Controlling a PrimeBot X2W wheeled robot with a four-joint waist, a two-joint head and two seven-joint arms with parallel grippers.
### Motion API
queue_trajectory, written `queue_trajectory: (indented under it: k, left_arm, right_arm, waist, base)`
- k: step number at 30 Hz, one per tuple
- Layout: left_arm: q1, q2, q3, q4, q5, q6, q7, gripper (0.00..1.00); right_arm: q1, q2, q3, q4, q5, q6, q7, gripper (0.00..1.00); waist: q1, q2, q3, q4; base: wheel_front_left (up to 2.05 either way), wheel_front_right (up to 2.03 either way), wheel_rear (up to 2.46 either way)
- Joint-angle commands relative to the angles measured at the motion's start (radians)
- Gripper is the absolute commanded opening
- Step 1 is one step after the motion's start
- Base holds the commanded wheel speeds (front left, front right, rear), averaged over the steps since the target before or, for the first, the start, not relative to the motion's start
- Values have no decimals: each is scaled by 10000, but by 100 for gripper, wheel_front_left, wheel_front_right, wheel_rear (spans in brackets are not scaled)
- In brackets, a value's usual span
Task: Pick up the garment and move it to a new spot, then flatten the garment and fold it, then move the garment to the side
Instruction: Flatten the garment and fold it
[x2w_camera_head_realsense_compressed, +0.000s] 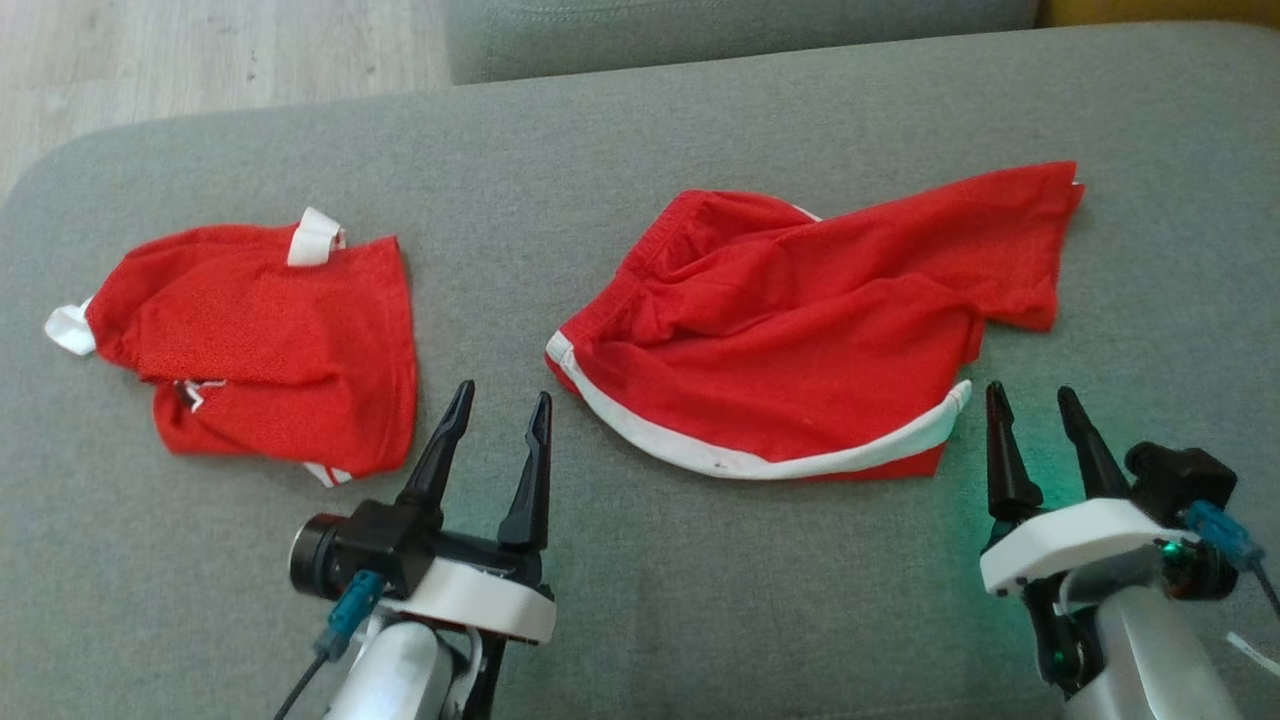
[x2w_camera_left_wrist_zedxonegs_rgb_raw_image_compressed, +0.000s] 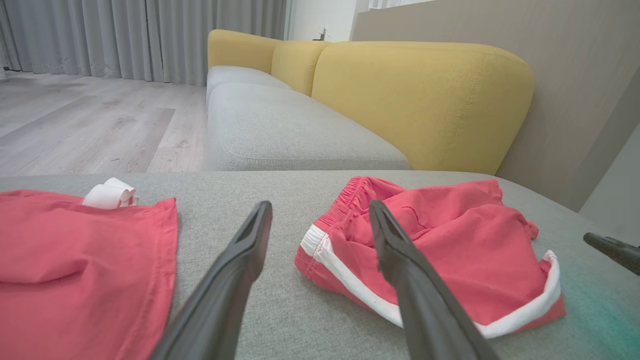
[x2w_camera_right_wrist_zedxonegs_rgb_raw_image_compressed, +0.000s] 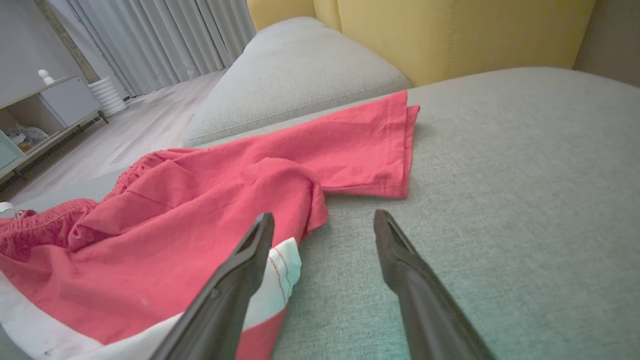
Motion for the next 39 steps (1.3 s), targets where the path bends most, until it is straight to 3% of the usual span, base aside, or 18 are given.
queue_trajectory:
  k: [1,8,17,18,20,28,39]
  left_arm:
    - [-431,6,291,-289,71,-23,-80,100]
    - [-499,6,220,-209,42,-40,-80,100]
    - [-531,6,295,-190,98,-68,-80,100]
    - [-527,6,302,-180,104,-66,-80,100]
    - [-512,6,303,-160,110,-61,-80,100]
    - [-418,6,304,-155,64,-22,-80,100]
    - [-392,6,243,-228,-20,31,-80,100]
  right_arm:
    - [-314,-37,307,-321,198,-7,207,100]
    - [-446,-35,478,9,798,-7,860,100]
    - [-741,-34,753,698,1542,-7,810,100]
    - [-777,-34,797,766,1603,-7,799,63]
    - [-839,-34,816,878,1626,-7,738,0]
    - [-1207,-34,-348,743,579,-7,424,0]
    - [-1350,-34,-2259,-911,-1656,-7,1011,0]
  waist:
    - [0,0,96,106]
    - [0,0,284,430]
    - [0,0,402,590]
    - [0,0,386,582]
    - [0,0,337,555]
    - [0,0,51,436]
    - [0,0,9,406]
  base:
    - [0,0,0]
    - [0,0,0]
    - [0,0,0]
    - [0,0,0]
    - [0,0,0]
    - [0,0,0]
    - [0,0,0]
